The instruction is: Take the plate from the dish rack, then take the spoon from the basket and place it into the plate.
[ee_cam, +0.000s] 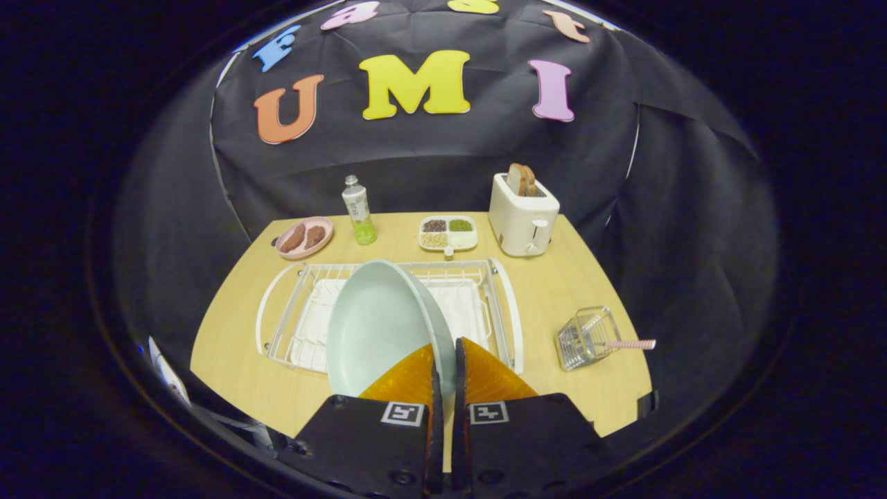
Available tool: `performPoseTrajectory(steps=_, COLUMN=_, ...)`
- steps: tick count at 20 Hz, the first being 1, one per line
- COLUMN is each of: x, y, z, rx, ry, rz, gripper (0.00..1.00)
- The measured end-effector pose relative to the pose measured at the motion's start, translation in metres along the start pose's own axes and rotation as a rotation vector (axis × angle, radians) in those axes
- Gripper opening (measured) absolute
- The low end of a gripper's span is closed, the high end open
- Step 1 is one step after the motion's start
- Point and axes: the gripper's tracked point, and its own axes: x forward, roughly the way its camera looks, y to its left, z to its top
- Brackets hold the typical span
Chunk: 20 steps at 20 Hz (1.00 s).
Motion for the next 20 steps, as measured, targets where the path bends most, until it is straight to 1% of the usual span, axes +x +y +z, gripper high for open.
performPoseTrajectory(steps=1, x=0.000, y=-0.002, z=-0.014, rx=0.011, ry=-0.004, rz=0.023, gripper=0.10)
performPoseTrajectory(steps=2, x=0.001, y=-0.004, z=-0.031, rx=-0.011, ry=-0.017, rz=0.054, gripper=0.10)
performPoseTrajectory(steps=5, x=0.014, y=-0.015, z=-0.084, rx=-0.026, ry=-0.005, rz=0.075, gripper=0.10)
performPoseTrajectory(steps=9, x=0.032, y=-0.019, z=-0.132, rx=0.068, ry=0.020, rz=0.134, gripper=0.10)
performPoseTrajectory(steps=12, x=0.054, y=-0.032, z=-0.153, rx=0.087, ry=0.045, rz=0.133, gripper=0.10)
performPoseTrajectory(steps=15, x=0.063, y=-0.039, z=-0.163, rx=0.146, ry=0.052, rz=0.171, gripper=0.10)
performPoseTrajectory(steps=20, x=0.079, y=-0.053, z=-0.170, rx=0.148, ry=0.033, rz=0.184, gripper=0.12)
